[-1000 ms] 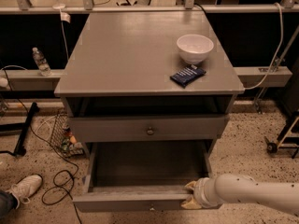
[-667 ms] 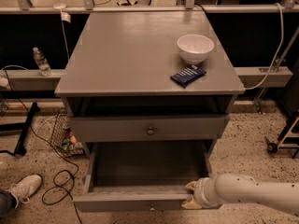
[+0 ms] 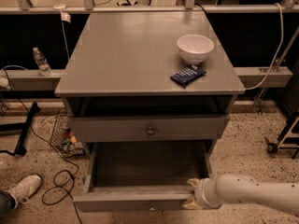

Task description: Open middle drawer

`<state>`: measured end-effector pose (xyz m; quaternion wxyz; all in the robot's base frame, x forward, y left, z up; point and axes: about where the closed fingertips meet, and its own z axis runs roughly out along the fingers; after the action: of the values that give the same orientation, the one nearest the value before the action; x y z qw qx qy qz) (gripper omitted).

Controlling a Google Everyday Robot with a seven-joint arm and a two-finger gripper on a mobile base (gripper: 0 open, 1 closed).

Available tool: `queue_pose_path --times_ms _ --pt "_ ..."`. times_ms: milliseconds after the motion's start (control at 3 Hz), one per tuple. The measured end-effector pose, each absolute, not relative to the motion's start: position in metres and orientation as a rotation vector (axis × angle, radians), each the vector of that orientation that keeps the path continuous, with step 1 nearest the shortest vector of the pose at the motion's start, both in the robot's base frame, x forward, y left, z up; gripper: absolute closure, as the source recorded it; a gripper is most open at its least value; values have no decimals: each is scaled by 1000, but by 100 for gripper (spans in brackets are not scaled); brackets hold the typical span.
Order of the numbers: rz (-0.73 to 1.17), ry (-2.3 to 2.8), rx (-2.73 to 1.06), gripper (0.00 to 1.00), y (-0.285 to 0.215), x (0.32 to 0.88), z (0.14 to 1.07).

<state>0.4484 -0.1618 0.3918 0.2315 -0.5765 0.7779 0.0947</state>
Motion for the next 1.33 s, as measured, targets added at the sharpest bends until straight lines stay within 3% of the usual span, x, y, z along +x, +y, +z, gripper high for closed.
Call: queue_pose_path --times_ms 333,1333 --pt "261 2138 -1585 0 -162 448 392" --pt "119 2046 -1525 0 -198 459 472"
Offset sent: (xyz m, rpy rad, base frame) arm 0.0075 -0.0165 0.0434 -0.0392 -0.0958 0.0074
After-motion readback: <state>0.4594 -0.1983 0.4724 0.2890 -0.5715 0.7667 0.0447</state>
